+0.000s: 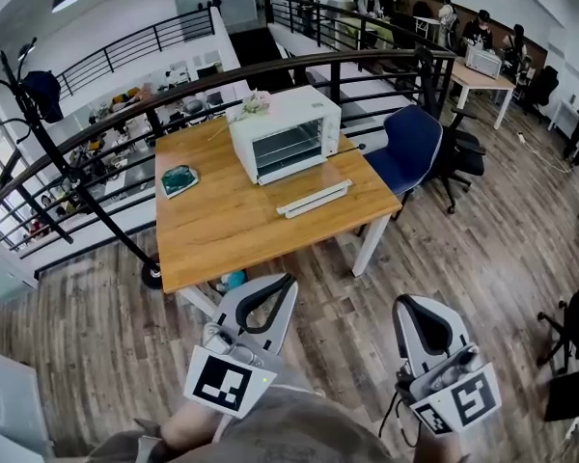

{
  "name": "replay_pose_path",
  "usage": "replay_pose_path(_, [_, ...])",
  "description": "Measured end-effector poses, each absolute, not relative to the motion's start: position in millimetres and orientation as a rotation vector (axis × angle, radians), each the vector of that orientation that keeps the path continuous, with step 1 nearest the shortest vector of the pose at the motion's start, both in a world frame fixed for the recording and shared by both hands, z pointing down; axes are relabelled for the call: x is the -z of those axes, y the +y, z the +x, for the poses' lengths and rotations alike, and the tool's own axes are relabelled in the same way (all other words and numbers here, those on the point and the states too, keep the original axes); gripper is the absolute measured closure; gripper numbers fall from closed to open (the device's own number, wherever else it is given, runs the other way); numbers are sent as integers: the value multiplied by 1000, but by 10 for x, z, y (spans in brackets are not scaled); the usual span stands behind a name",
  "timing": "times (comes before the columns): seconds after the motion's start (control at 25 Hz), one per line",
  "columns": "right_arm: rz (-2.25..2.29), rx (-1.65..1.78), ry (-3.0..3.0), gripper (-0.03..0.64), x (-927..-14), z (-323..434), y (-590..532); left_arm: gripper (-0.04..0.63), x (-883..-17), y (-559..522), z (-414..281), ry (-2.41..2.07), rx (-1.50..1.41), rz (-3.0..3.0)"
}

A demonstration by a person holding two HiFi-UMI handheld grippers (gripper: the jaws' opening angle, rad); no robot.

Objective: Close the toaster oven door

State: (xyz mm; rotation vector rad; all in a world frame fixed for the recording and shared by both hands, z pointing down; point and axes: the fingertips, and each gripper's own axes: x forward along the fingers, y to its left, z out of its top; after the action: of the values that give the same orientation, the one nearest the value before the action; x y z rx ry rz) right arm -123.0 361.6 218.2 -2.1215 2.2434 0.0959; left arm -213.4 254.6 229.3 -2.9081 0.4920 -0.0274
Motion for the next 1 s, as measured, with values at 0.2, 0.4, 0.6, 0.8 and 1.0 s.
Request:
replay_pose_path(0.2, [-2112, -92, 2223, 584, -2201, -1189, 3717, 571, -2329, 2643, -2103, 477, 44, -2912])
replay_pose_path(0.4, [-2118, -110, 2051, 547, -2126, -1017, 3770, 462, -2188, 2401, -2300, 720, -144, -2904])
replay_pose_path(0.6, [-2153, -110, 1959, 410, -2129, -840, 3739, 383, -2202, 2309, -2253, 725, -145, -2900])
replay_pose_path(0.8, [-2187, -80, 1986, 410, -2259, -701, 3504, 383, -2319, 2132, -2060, 694, -102, -2904])
replay_pose_path(1.0, [-2208, -43, 2006, 411, -2364, -507, 3171, 377, -2483, 1778, -1836, 689, -30, -2910])
